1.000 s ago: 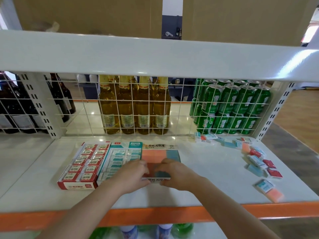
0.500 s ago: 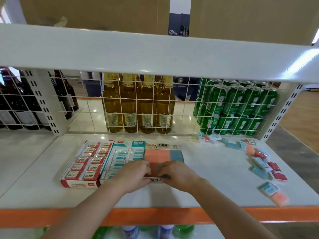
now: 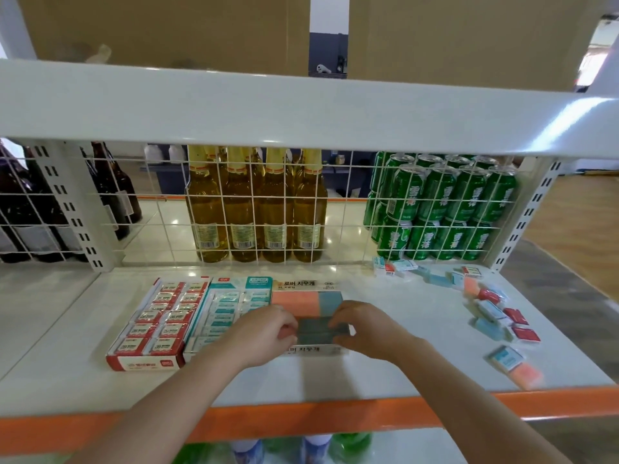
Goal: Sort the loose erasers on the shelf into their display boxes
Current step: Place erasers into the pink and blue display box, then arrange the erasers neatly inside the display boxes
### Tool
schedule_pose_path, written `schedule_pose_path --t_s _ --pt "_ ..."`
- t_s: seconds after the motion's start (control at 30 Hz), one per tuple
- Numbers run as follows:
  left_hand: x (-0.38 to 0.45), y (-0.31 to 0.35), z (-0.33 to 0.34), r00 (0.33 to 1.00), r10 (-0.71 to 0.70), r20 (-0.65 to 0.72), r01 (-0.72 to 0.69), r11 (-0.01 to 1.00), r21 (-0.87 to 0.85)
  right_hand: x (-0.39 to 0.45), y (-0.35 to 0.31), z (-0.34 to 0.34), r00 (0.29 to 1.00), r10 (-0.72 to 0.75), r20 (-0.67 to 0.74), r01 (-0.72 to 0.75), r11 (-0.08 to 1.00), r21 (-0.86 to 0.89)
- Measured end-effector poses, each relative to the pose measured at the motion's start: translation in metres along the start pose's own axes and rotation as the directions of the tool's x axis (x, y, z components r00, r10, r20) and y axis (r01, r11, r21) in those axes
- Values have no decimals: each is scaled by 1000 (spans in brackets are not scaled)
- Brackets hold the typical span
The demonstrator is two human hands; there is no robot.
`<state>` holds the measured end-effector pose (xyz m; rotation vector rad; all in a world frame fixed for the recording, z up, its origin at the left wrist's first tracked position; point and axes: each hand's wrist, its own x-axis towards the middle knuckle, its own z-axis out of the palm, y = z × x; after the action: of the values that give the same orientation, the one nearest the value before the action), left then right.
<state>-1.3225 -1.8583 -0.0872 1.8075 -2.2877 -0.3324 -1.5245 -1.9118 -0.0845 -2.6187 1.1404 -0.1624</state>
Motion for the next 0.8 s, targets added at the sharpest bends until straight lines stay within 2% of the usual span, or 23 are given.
schedule_pose_path --t_s 0.2,0.3,0.4,0.5,0.67,0.8 --pt "24 42 6 996 85 -5 -85 995 -54 -40 46 -14 956 265 -123 -263 964 30" --pt "41 65 14 992 121 47 -117 991 -71 -60 70 -14 884 431 -180 -428 902 57" --pt "58 87 26 978 192 81 -187 980 -72 -83 92 -16 816 551 -176 -548 834 68" --pt "73 107 38 964 239 116 -228 969 -95 -108 113 -18 752 644 -140 -640 765 78" --pt "91 135 57 942 283 181 -269 958 -98 -139 136 -24 604 776 -181 -770 627 119" --pt "102 149 67 933 290 211 -275 956 -98 -151 144 -29 597 780 -189 -787 615 53"
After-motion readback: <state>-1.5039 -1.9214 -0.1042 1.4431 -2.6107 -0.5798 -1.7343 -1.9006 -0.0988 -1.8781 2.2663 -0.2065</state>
